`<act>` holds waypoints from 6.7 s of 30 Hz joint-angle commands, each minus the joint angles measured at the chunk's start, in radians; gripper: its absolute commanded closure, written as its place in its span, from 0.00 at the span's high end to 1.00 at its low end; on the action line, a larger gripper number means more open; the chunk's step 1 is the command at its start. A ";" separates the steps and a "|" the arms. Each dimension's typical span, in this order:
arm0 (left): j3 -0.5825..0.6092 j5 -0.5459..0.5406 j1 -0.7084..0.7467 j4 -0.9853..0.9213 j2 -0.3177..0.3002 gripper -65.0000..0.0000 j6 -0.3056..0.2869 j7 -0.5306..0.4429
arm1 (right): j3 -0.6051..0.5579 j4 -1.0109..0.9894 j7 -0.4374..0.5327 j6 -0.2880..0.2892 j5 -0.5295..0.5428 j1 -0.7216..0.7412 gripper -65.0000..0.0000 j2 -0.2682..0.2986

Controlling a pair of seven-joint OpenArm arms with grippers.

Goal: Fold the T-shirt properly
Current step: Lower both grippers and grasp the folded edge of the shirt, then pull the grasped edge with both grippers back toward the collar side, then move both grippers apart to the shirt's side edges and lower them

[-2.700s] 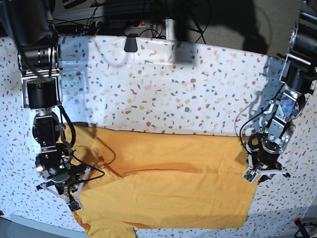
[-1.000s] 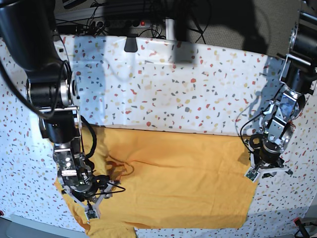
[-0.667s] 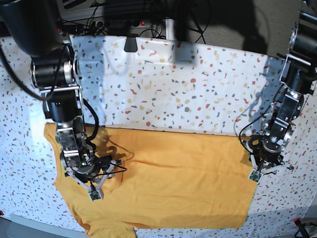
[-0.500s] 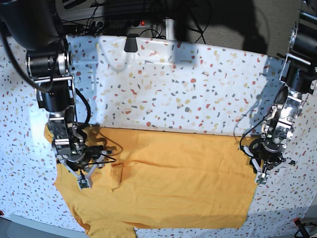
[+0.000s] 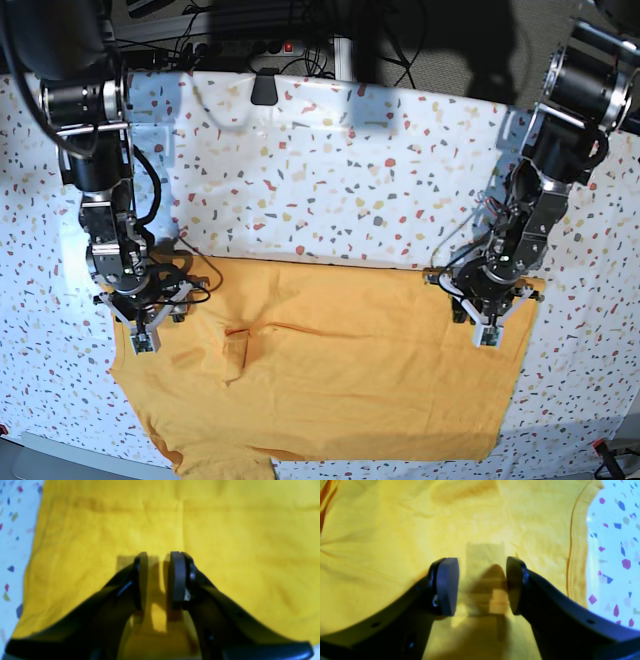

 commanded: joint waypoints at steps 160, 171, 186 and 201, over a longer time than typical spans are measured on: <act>-0.118 0.356 0.049 0.835 -0.169 0.23 0.192 0.493 | 0.463 1.473 -0.420 -0.172 0.158 -0.732 0.46 -0.005; -0.118 -0.024 -0.370 -0.175 -0.108 0.23 -0.122 0.269 | 0.463 1.473 -0.468 -0.171 0.171 -0.732 0.46 -0.014; -0.118 -0.289 -0.414 -0.546 -0.055 0.31 -0.400 0.105 | 0.463 1.473 -0.504 -0.119 0.177 -0.732 0.46 -0.014; -0.118 -0.106 -0.358 -0.546 -0.033 0.31 -0.260 -0.100 | 0.463 1.474 -0.528 -0.096 0.177 -0.732 0.46 -0.099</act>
